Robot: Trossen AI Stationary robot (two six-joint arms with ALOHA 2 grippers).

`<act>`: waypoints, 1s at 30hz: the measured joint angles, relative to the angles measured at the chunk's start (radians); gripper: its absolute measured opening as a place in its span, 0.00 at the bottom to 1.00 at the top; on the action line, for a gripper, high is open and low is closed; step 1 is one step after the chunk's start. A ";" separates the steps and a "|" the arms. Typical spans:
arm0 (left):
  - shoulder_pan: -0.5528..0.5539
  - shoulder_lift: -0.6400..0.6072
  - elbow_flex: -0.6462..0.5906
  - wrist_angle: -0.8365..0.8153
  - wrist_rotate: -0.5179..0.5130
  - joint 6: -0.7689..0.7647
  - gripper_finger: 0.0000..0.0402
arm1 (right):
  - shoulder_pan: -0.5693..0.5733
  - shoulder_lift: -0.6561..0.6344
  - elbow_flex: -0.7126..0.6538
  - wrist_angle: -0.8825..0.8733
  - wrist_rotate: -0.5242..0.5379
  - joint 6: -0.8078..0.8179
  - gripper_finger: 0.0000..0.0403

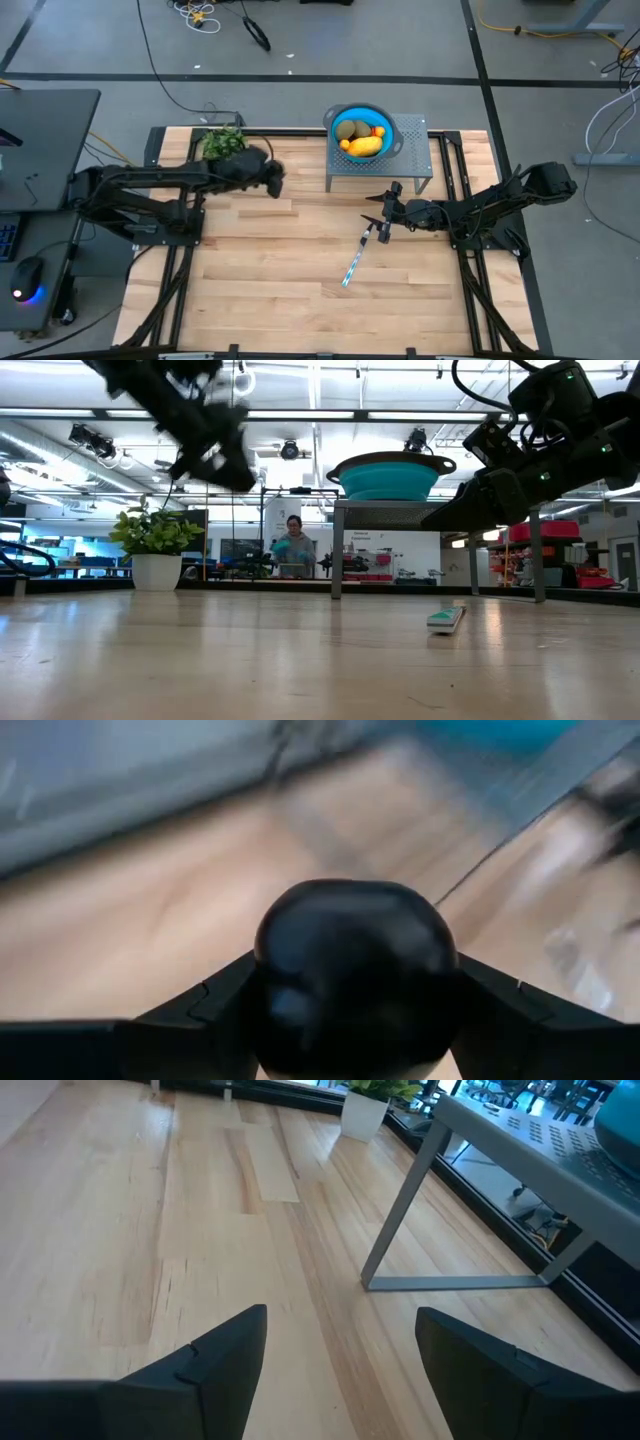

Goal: Pick & Place Fruit
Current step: Put the plum into the blue strainer bowl on the shelf

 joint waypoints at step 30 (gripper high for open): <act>-0.040 0.430 0.325 0.820 -0.059 0.575 0.63 | -0.001 0.000 0.000 0.001 0.000 -0.003 0.67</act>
